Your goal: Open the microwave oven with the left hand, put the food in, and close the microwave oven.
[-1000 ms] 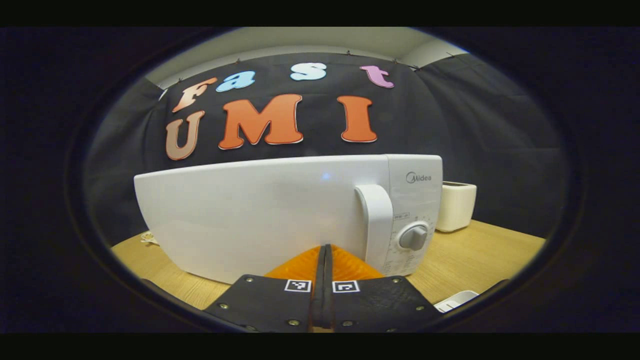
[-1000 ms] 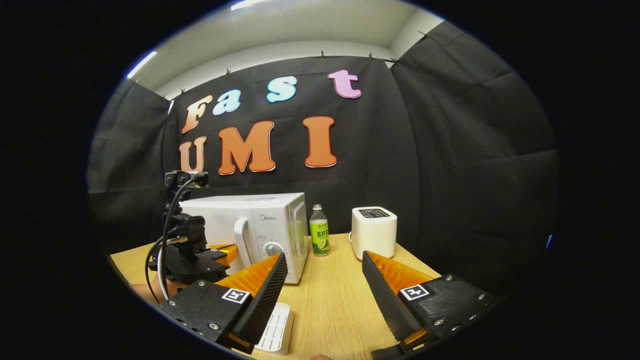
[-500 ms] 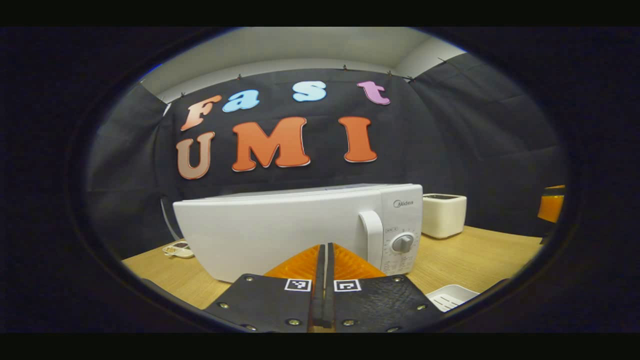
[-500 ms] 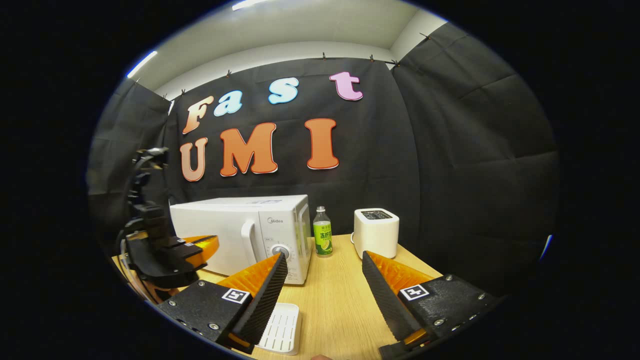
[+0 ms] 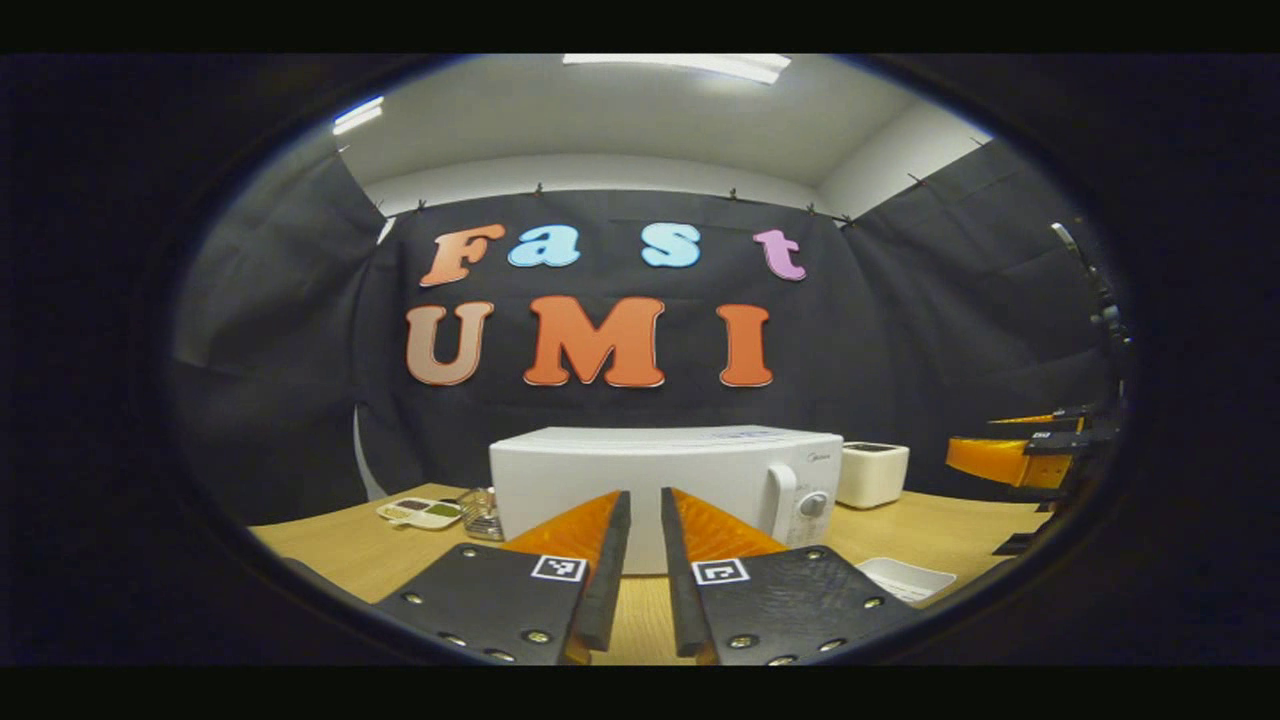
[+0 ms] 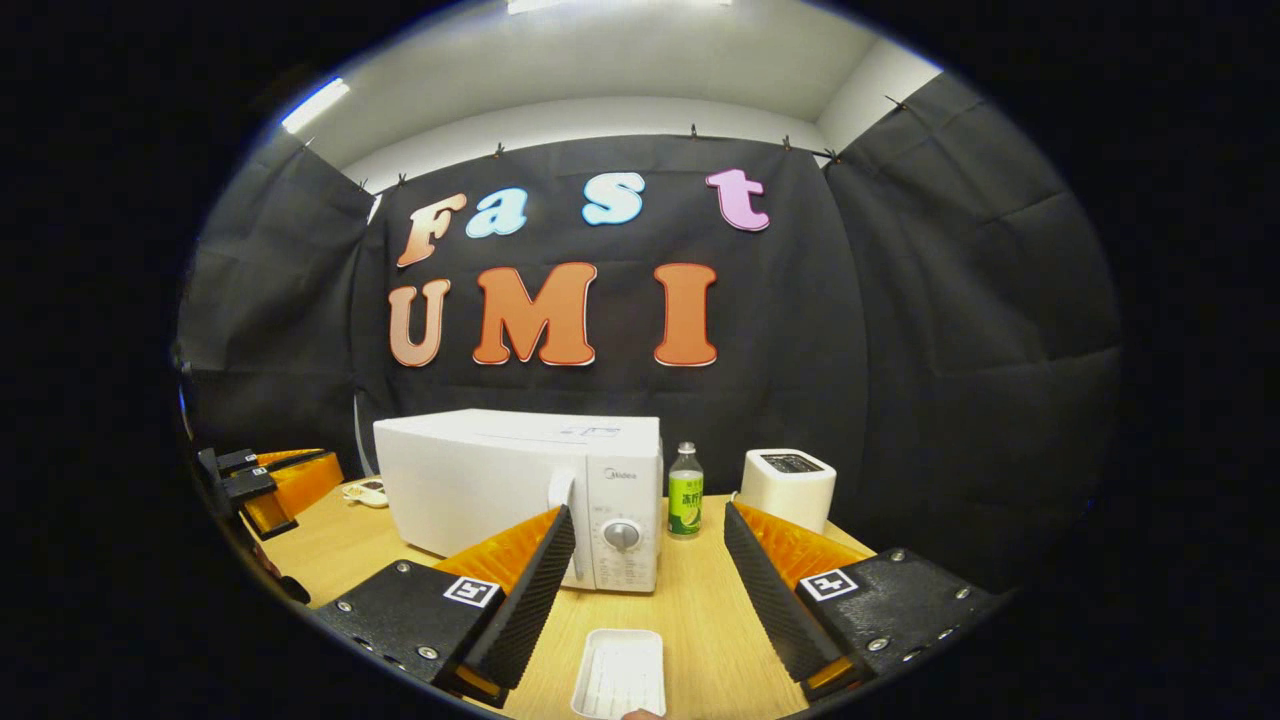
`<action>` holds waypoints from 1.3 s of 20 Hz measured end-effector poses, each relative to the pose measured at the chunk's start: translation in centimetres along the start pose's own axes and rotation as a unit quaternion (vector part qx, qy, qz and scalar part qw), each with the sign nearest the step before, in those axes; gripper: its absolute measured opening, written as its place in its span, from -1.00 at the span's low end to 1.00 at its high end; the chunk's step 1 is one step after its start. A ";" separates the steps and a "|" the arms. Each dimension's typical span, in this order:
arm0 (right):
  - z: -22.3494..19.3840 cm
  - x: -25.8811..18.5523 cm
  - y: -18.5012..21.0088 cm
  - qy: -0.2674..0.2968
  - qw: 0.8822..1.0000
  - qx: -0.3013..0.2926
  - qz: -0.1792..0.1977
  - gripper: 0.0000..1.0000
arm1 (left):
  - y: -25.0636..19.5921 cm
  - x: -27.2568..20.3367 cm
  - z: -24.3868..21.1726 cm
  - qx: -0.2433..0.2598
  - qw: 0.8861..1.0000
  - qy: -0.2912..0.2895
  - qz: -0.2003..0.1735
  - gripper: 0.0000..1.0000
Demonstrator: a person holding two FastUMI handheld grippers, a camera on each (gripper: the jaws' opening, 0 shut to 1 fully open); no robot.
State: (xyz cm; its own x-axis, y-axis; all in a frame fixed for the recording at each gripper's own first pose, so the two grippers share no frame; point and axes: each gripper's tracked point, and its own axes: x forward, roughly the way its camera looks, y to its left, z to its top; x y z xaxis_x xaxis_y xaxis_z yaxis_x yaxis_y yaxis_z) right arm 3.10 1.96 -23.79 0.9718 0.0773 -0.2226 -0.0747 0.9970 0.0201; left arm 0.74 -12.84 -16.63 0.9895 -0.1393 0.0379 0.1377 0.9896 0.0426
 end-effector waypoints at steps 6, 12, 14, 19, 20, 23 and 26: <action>1.2 1.4 3.3 -0.017 1.000 -0.005 0.009 0.88 | 7.8 -2.7 0.9 0.026 0.998 0.007 0.051 0.06; 2.1 1.4 4.1 -0.027 1.000 -0.005 0.011 0.88 | 11.1 -4.6 1.1 0.028 0.997 0.014 0.069 0.58; 2.3 1.2 3.9 -0.030 1.000 -0.005 0.000 0.89 | 12.1 -4.8 0.8 0.030 0.996 0.021 0.078 0.60; 2.3 0.2 3.6 -0.038 0.999 0.012 -0.014 0.89 | 13.2 -5.8 1.1 0.032 0.996 0.020 0.083 0.60; 2.3 0.0 3.6 -0.038 0.999 0.012 -0.015 0.89 | 13.3 -5.9 1.2 0.032 0.996 0.019 0.083 0.61; 2.3 -0.4 3.6 -0.038 0.999 0.003 -0.018 0.89 | 13.6 -6.4 1.3 0.036 0.995 0.018 0.086 0.63; 2.0 -0.7 4.1 -0.033 0.999 -0.013 -0.017 0.89 | 13.9 -6.9 1.6 0.030 0.995 0.013 0.091 0.72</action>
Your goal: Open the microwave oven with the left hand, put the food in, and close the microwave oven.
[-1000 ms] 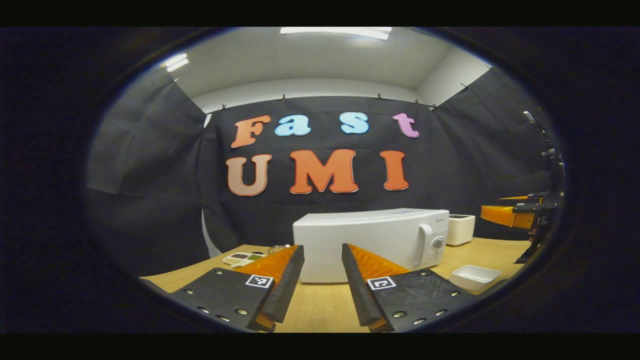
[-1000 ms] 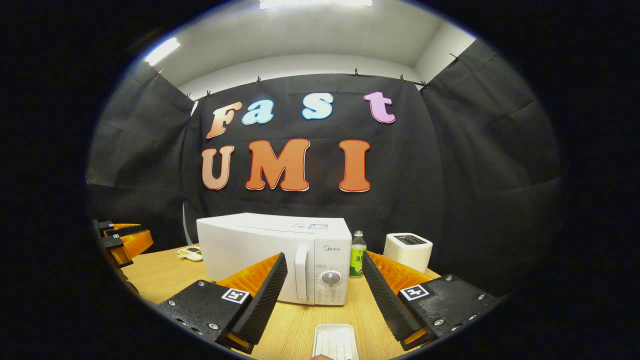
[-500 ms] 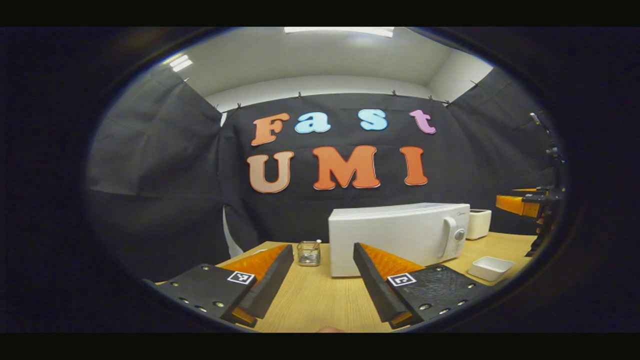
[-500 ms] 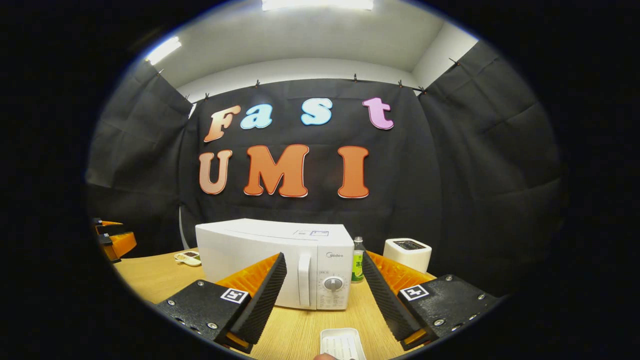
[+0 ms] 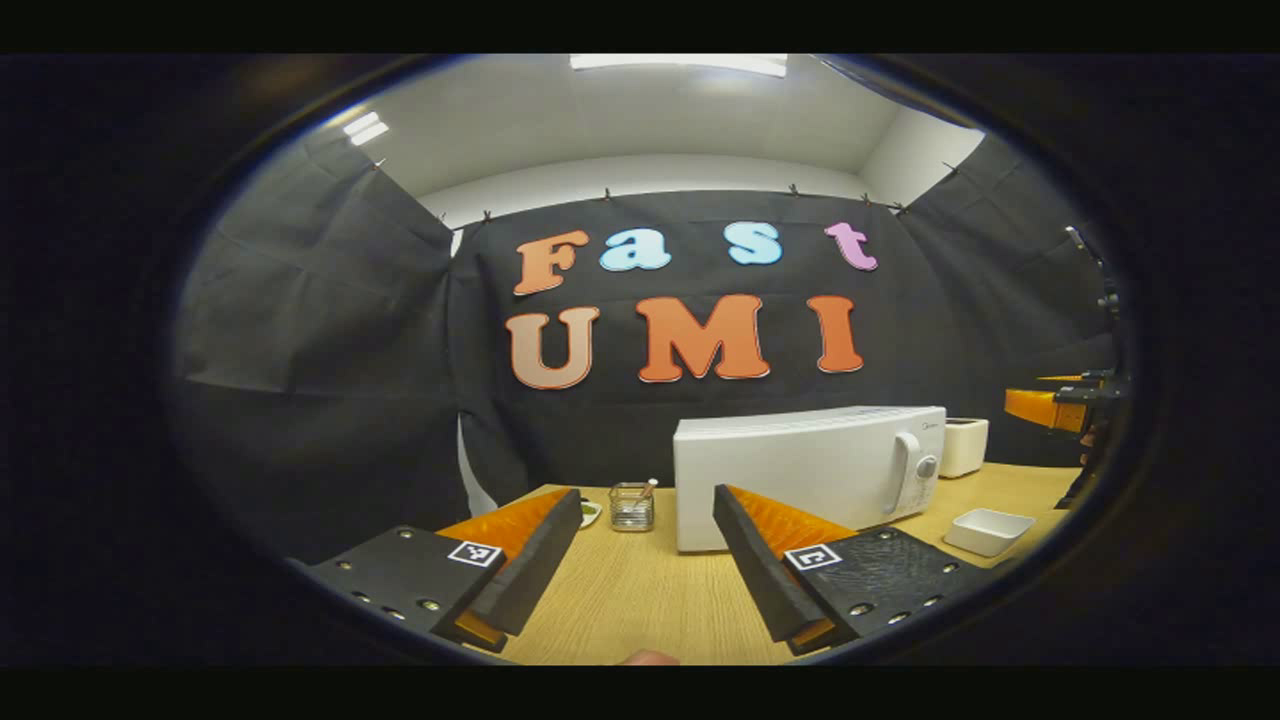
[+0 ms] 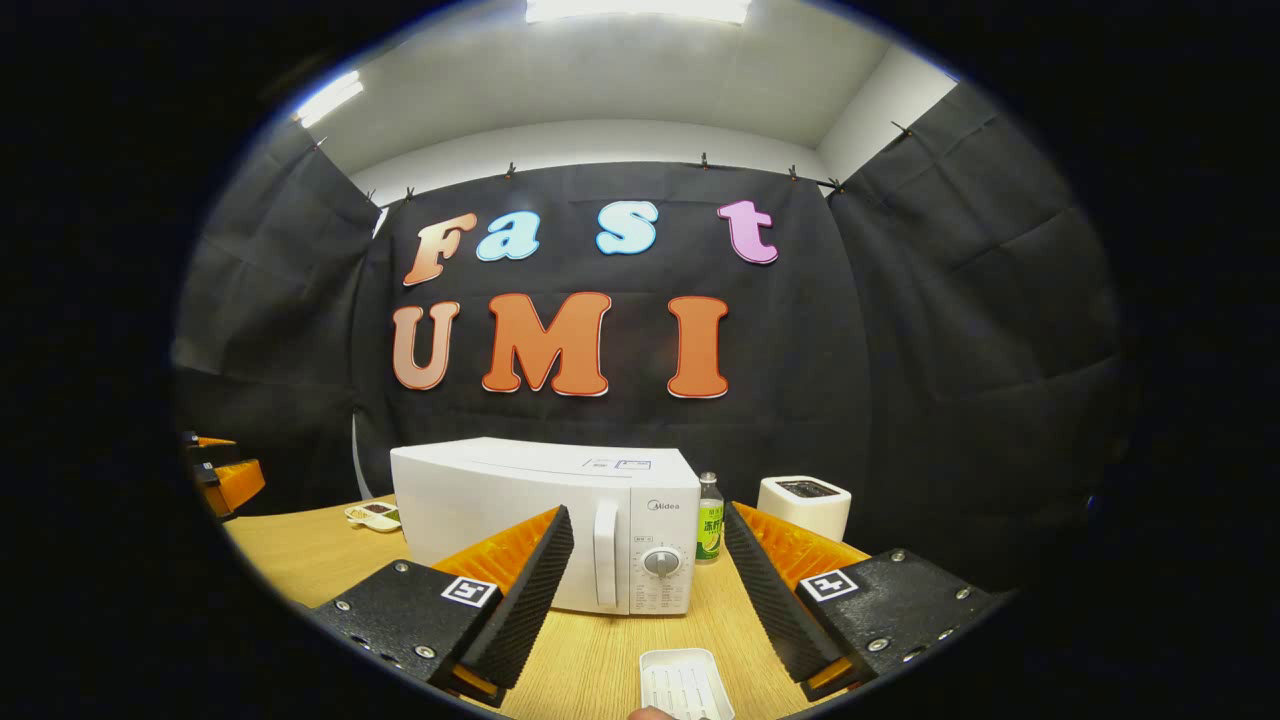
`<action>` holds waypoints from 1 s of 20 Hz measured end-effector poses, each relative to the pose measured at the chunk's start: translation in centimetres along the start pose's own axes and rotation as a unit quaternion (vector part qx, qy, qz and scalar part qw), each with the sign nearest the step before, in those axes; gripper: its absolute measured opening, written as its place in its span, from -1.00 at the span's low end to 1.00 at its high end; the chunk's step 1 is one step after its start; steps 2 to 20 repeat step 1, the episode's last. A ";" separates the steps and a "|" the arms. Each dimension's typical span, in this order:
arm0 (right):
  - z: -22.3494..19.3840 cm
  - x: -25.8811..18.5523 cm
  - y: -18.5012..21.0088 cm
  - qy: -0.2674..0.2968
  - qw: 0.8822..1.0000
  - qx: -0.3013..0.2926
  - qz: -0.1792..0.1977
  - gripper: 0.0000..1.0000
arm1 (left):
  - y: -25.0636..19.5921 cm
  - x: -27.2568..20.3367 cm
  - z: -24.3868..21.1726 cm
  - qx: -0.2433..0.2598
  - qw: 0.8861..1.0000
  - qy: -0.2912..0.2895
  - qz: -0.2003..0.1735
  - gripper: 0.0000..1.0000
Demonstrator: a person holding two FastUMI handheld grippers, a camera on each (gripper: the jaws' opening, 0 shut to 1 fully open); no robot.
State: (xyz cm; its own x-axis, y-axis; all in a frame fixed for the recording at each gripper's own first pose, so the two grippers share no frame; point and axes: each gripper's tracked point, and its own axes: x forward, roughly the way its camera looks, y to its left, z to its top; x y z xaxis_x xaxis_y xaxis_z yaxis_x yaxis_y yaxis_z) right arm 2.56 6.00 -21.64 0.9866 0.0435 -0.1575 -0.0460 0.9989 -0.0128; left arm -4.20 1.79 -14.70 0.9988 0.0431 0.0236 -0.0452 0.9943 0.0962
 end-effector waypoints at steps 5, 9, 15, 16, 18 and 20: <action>0.0 -0.1 0.1 0.000 1.000 -0.005 0.000 0.89 | 0.3 -0.2 0.0 0.000 1.000 -0.001 0.003 0.76; 0.0 -0.1 0.1 0.000 1.000 -0.005 0.000 0.89 | 0.3 -0.2 0.0 0.000 1.000 -0.001 0.003 0.76; 0.0 -0.1 0.1 0.000 1.000 -0.005 0.000 0.89 | 0.3 -0.2 0.0 0.000 1.000 -0.001 0.003 0.76; 0.0 -0.1 0.1 0.000 1.000 -0.005 0.000 0.89 | 0.3 -0.2 0.0 0.000 1.000 -0.001 0.003 0.76; 0.0 -0.1 0.1 0.000 1.000 -0.005 0.000 0.89 | 0.3 -0.2 0.0 0.000 1.000 -0.001 0.003 0.76; 0.0 -0.1 0.1 0.000 1.000 -0.005 0.000 0.89 | 0.3 -0.2 0.0 0.000 1.000 -0.001 0.003 0.76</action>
